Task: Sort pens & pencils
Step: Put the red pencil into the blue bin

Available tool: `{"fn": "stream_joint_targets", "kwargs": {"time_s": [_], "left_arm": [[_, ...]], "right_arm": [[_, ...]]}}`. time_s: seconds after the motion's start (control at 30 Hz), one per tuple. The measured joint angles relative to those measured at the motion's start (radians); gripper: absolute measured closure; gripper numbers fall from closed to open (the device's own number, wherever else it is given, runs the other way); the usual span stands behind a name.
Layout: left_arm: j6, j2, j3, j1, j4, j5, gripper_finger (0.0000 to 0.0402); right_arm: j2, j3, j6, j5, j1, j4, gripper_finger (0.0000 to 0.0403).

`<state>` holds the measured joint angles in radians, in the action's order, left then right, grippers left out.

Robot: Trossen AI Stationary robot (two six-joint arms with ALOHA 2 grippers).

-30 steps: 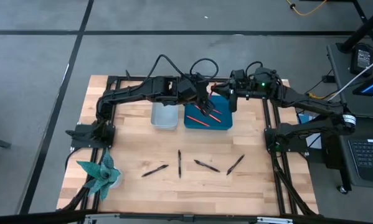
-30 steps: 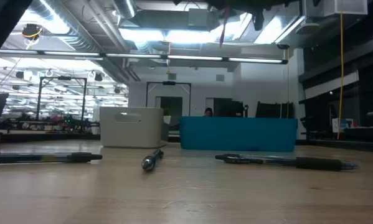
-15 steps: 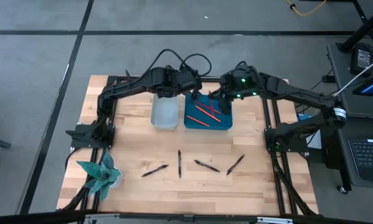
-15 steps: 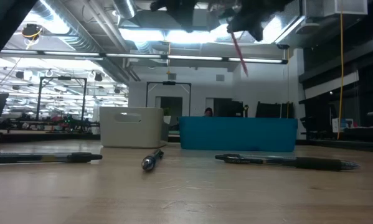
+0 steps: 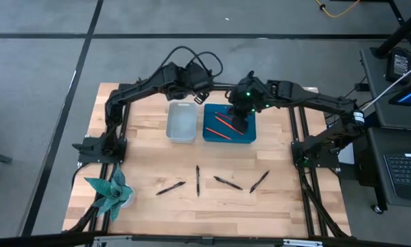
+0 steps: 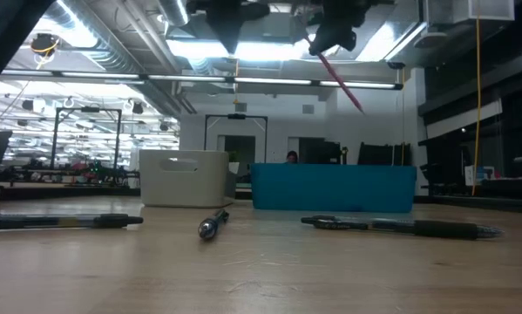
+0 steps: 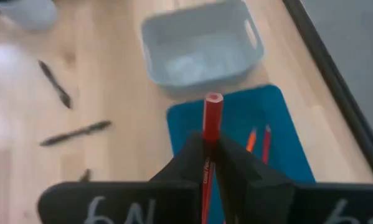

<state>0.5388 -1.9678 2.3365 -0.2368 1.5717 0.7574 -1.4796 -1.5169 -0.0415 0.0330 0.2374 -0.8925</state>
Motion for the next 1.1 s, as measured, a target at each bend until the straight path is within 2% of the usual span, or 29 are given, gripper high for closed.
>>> {"fn": "stream_joint_targets", "kwargs": {"time_s": [0.27, 0.57, 0.9, 1.1], "left_arm": [[-0.101, 0.031, 0.006, -0.083, 0.000, 0.107, 0.0379], [-0.157, 0.089, 0.007, -0.178, -0.001, 0.124, 0.0379], [-0.215, 0.104, 0.007, -0.198, -0.001, 0.147, 0.0379], [-0.234, 0.104, 0.007, -0.198, -0.002, 0.188, 0.0379]], "right_arm": [[-0.002, 0.002, 0.022, -0.127, -0.059, -0.063, 0.0379], [-0.089, 0.002, 0.061, -0.193, -0.073, -0.076, 0.0379], [-0.235, -0.011, 0.138, -0.200, -0.072, -0.087, 0.0379], [-0.301, -0.063, 0.183, -0.259, -0.072, -0.088, 0.0379]]}}
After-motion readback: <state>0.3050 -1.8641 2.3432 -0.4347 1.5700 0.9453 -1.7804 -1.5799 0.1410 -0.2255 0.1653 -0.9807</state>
